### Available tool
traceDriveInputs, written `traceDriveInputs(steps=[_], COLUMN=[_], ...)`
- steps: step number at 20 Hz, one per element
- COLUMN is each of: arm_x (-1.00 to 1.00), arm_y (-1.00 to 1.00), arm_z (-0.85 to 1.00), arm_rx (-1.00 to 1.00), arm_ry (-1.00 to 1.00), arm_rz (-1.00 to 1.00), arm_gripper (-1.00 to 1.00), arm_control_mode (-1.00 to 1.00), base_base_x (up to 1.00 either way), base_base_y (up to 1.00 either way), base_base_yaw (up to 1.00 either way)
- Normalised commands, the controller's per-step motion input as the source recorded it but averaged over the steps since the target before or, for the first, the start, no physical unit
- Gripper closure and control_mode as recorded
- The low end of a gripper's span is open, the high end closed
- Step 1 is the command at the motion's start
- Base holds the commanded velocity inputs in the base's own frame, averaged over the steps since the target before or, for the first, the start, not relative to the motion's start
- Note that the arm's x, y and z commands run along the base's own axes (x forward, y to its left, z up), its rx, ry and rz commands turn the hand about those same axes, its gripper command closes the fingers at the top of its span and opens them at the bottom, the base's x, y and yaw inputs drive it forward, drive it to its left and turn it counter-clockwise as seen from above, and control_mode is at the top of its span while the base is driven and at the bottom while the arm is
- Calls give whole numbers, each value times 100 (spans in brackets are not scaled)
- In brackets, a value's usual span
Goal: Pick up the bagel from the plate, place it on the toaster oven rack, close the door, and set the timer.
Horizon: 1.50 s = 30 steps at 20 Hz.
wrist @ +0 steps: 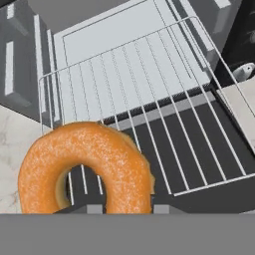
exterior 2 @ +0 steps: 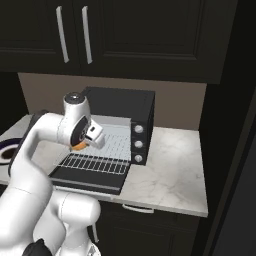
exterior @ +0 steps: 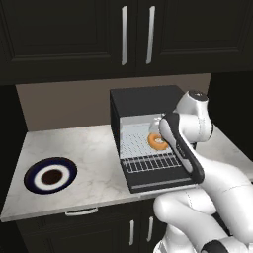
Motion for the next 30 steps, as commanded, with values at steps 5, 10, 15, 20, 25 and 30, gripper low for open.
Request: traceDriveInputs(steps=[5, 10, 15, 20, 25, 30], arm_x=[48, 36, 19, 18, -26, -100], arm_y=[0, -11, -15, -6, 0, 9], arm_z=[-40, -31, -32, -14, 25, 63], arm_rx=[-5, -2, 0, 0, 0, 0], arm_ry=[0, 0, 0, 0, -1, 0], arm_rz=[0, 0, 0, 0, 0, 0], arm_gripper=[100, 100, -100, -100, -100, -100], arm_control_mode=[-100, -100, -100, -100, -100, -100], base_base_x=[0, 0, 0, 0, 0, 0], base_base_y=[0, 0, 0, 0, 0, 0], base_base_yaw=[0, 0, 0, 0, 0, 0])
